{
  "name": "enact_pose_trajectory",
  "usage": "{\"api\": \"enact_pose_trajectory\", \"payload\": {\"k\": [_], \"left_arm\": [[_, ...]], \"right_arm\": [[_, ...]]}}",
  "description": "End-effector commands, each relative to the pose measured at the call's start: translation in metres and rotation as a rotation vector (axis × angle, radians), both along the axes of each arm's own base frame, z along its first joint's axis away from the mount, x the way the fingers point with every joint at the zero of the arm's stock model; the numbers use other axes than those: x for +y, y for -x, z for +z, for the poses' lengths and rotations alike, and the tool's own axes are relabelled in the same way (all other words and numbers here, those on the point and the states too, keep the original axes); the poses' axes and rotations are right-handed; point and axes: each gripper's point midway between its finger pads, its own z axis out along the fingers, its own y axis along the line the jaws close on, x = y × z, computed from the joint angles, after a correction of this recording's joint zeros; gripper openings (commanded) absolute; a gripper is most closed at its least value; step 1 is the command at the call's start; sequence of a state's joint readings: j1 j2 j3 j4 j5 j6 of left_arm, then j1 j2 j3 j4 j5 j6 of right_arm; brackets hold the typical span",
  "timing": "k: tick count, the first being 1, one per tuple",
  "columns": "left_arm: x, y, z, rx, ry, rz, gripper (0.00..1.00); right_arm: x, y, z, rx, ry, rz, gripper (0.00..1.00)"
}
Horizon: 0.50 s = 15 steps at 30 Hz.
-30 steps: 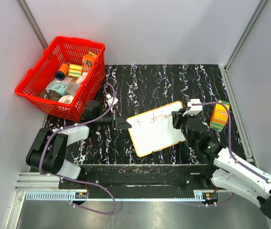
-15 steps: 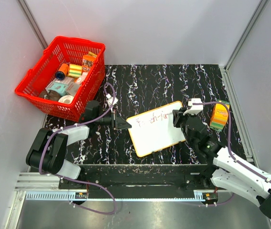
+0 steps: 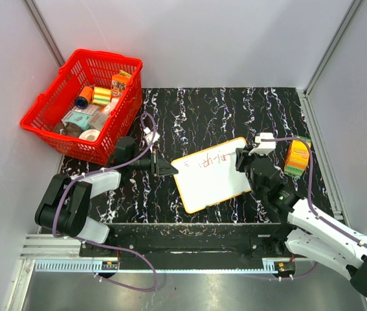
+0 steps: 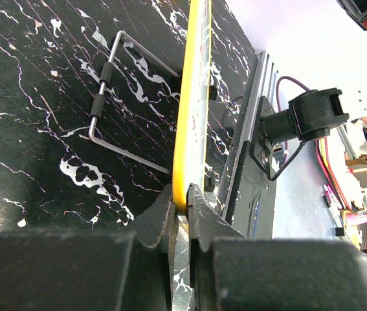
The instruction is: Write a sentence on the whiteboard
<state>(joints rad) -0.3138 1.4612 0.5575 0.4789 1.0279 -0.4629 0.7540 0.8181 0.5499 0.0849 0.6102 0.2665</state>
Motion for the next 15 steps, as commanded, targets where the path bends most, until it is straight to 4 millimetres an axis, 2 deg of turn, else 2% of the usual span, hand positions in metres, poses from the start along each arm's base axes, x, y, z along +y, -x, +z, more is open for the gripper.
{"api": "enact_pose_trajectory", "payload": {"k": [1, 8, 12, 15], "left_arm": [[-0.004, 0.005, -0.010, -0.104, -0.044, -0.046, 0.00], [-0.005, 0.005, -0.010, -0.104, -0.044, -0.048, 0.00], [-0.004, 0.005, -0.010, -0.103, -0.044, -0.047, 0.00], [-0.004, 0.005, -0.010, -0.103, -0.044, -0.047, 0.00]], "right_arm": [[-0.005, -0.009, 0.028, -0.058, -0.038, -0.052, 0.00], [0.004, -0.011, 0.038, -0.080, -0.061, -0.012, 0.00], [0.011, -0.010, 0.034, -0.067, -0.063, 0.022, 0.00], [0.015, -0.008, 0.021, -0.030, -0.057, 0.044, 0.00]]}}
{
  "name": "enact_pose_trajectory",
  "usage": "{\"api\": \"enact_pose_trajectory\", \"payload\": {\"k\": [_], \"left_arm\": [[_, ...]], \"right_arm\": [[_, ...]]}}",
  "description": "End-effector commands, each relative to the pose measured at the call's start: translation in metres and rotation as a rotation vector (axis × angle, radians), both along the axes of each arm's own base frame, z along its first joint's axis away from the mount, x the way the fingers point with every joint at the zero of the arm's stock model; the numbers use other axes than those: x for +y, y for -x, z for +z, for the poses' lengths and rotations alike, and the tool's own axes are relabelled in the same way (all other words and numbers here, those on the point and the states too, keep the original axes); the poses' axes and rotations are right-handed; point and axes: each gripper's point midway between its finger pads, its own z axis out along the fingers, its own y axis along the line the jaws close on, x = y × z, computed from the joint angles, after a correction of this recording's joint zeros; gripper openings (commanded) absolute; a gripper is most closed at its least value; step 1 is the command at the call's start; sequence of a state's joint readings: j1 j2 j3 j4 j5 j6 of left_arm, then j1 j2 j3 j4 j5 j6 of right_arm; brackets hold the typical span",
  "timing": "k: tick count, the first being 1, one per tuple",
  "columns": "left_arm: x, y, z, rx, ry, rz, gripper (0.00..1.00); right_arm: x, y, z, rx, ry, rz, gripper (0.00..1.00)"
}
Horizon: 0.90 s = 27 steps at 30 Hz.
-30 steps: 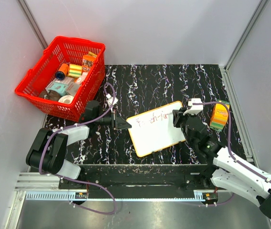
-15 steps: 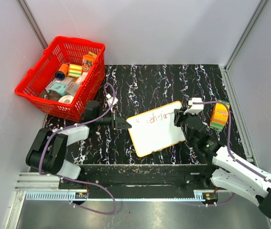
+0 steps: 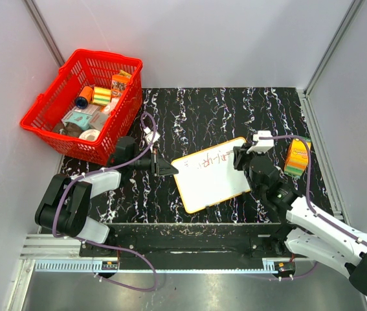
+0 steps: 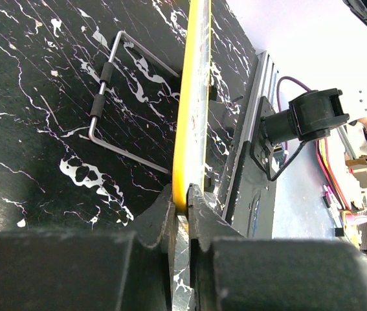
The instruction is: Write a sentence on the whiteboard
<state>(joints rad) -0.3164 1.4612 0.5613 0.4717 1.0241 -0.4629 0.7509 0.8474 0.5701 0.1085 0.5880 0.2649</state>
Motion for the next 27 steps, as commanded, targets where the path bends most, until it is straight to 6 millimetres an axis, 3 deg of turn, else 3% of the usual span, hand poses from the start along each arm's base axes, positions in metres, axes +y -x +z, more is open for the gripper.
{"api": "enact_pose_trajectory", "payload": {"k": [1, 8, 18, 27], "left_arm": [[-0.004, 0.005, -0.009, -0.110, -0.041, -0.048, 0.00], [-0.004, 0.005, -0.010, -0.106, -0.043, -0.049, 0.00], [-0.004, 0.005, -0.010, -0.107, -0.044, -0.047, 0.00], [-0.004, 0.005, -0.010, -0.106, -0.044, -0.047, 0.00]], "right_arm": [[0.009, -0.003, 0.011, -0.007, -0.044, 0.030, 0.00], [0.002, 0.007, -0.011, 0.047, -0.029, 0.029, 0.00], [-0.008, 0.015, -0.019, 0.064, -0.019, 0.015, 0.00], [-0.019, 0.011, -0.005, 0.030, -0.024, -0.051, 0.00]]}}
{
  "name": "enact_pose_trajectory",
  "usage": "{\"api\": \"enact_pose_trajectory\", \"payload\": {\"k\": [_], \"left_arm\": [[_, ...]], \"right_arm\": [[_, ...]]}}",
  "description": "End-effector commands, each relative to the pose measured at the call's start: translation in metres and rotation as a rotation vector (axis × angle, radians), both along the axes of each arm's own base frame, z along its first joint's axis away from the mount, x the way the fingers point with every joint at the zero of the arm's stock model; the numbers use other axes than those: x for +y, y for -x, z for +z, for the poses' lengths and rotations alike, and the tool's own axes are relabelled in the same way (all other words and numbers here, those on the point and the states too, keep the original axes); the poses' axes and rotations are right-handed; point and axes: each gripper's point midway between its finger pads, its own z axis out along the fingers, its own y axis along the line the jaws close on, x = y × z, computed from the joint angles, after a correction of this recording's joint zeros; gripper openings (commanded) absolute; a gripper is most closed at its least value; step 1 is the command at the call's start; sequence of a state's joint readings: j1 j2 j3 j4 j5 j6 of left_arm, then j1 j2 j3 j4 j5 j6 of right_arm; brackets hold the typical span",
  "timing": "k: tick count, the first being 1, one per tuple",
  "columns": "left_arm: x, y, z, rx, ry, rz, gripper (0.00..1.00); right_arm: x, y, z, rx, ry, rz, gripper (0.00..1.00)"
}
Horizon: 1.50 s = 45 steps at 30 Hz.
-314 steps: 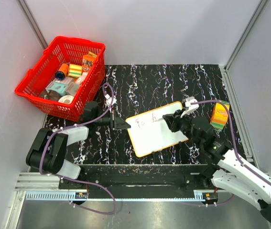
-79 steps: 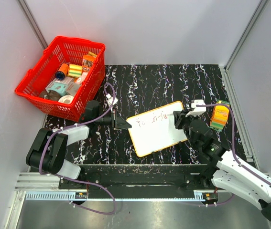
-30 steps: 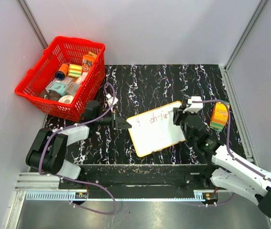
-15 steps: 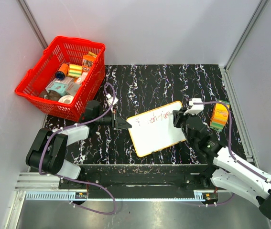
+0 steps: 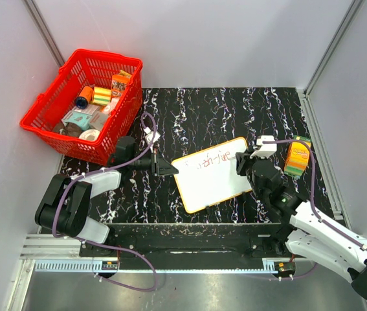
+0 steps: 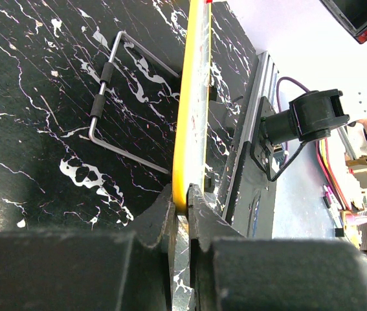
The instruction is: Write a sentence on the whiteboard
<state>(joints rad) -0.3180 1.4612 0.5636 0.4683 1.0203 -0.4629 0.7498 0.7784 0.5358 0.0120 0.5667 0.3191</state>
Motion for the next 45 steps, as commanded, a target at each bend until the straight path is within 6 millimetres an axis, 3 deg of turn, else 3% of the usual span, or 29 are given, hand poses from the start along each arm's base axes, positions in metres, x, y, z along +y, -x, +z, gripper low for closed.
{"api": "enact_pose_trajectory", "payload": {"k": [1, 17, 31, 45], "left_arm": [[-0.004, 0.005, -0.010, -0.109, -0.041, -0.049, 0.00], [-0.004, 0.006, -0.010, -0.106, -0.042, -0.052, 0.00], [-0.004, 0.006, -0.010, -0.108, -0.044, -0.052, 0.00], [-0.004, 0.006, -0.011, -0.107, -0.048, -0.050, 0.00]], "right_arm": [[-0.014, -0.004, 0.016, -0.034, -0.010, -0.077, 0.00], [-0.021, -0.007, 0.074, -0.195, -0.085, -0.107, 0.00], [-0.012, -0.026, 0.081, -0.194, -0.052, -0.110, 0.00], [-0.013, -0.031, 0.047, -0.127, -0.049, -0.107, 0.00]]}}
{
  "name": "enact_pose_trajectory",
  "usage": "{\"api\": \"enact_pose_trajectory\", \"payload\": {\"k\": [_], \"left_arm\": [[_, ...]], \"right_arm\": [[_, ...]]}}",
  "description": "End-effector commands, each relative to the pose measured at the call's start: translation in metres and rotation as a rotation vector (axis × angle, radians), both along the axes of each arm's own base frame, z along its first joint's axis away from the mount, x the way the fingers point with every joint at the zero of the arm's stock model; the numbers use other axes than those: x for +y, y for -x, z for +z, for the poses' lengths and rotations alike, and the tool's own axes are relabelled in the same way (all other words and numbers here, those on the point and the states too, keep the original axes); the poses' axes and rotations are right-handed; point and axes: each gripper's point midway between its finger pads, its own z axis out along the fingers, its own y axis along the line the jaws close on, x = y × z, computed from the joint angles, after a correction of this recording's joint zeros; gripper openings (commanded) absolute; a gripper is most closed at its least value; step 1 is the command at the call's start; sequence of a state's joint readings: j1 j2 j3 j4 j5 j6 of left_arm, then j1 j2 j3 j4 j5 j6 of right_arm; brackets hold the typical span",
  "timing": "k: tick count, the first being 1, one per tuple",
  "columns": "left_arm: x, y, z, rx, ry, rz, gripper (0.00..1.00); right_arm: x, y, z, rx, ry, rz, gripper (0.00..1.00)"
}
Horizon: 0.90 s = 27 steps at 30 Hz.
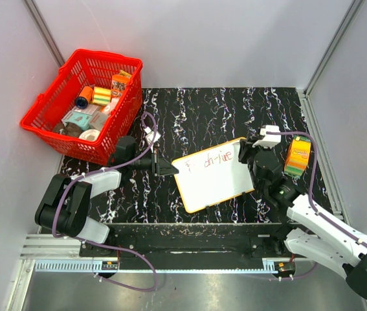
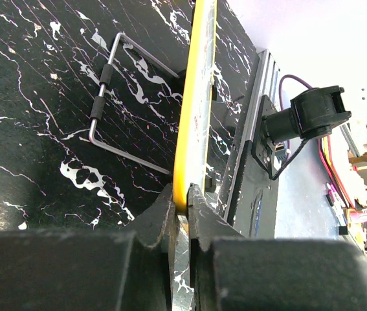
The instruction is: Write a sentence on the whiteboard
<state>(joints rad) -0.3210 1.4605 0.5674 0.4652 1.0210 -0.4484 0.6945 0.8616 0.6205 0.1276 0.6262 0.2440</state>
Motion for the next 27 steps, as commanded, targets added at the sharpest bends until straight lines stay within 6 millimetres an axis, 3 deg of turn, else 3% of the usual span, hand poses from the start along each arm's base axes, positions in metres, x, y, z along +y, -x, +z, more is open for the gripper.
{"api": "enact_pose_trajectory", "payload": {"k": [1, 27], "left_arm": [[-0.003, 0.006, -0.011, -0.093, -0.046, -0.043, 0.00], [-0.003, 0.006, -0.012, -0.092, -0.048, -0.044, 0.00]], "right_arm": [[0.000, -0.001, 0.001, -0.016, -0.046, 0.000, 0.00], [-0.002, 0.019, -0.038, 0.096, -0.043, 0.051, 0.00]]}}
